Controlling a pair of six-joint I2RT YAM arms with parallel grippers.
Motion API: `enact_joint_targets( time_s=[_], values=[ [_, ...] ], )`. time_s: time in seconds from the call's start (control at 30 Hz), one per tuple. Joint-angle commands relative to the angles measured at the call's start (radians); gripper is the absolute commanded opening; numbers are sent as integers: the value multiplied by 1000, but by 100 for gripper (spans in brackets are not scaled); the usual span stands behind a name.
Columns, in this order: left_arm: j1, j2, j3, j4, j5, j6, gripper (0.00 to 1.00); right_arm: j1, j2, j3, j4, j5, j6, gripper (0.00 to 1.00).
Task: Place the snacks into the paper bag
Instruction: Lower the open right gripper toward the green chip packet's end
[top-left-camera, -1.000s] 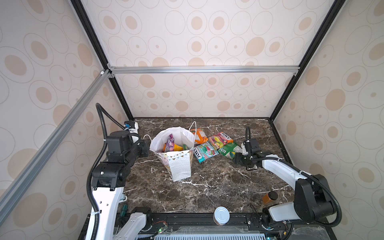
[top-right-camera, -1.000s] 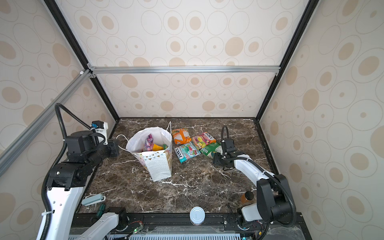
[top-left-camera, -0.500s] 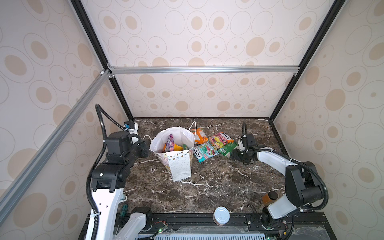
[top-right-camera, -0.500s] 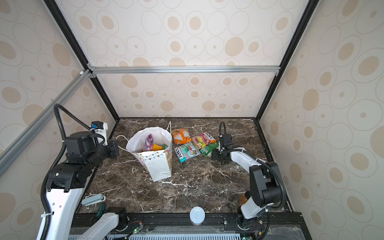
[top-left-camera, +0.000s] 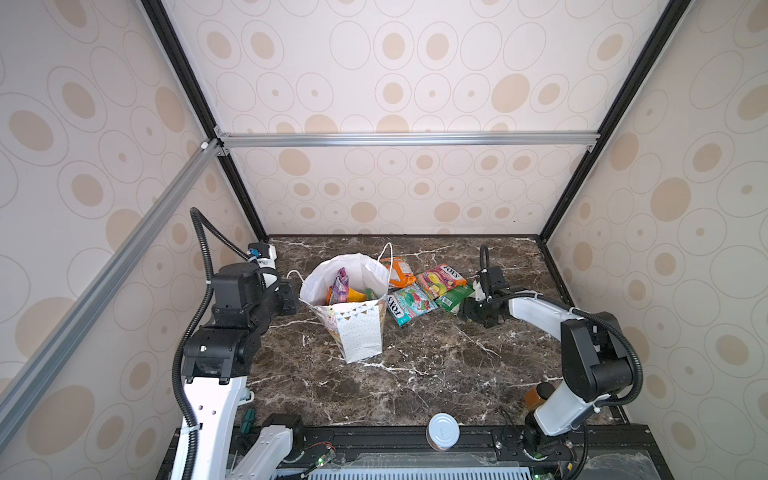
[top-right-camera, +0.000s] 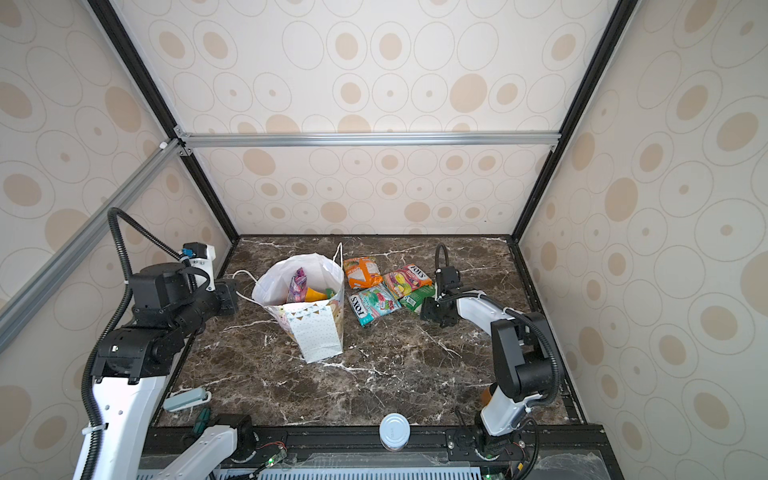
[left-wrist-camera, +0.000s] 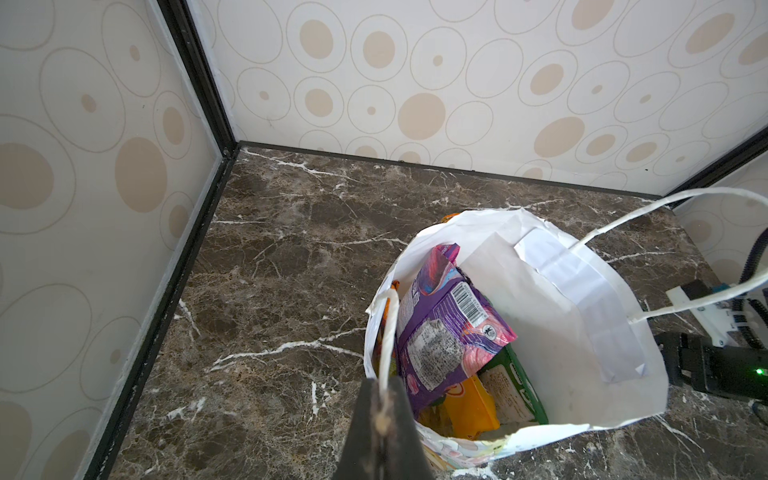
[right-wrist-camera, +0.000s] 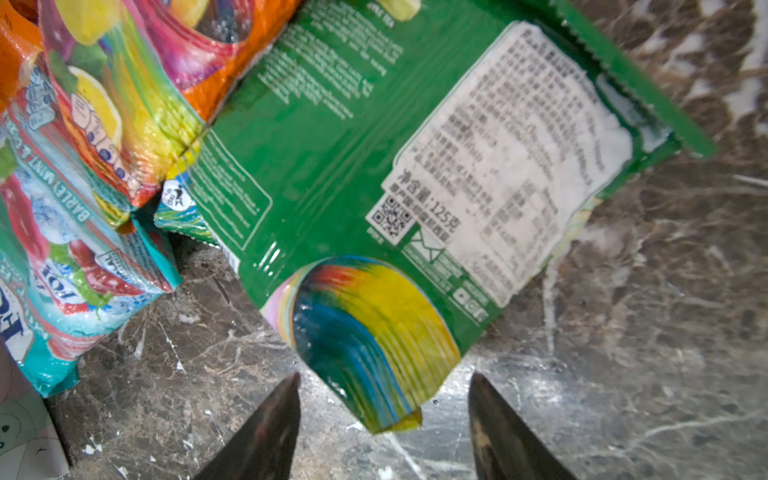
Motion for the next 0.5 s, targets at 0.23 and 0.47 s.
enact_joint_targets(
  time_s=[0.23, 0.47],
  values=[
    [1, -12, 19, 37, -21, 1, 0, -5, 29, 15, 12, 0, 13, 66],
    [1, -14, 15, 39, -17, -1, 0, -5, 53, 30, 24, -2, 9, 65]
  ],
)
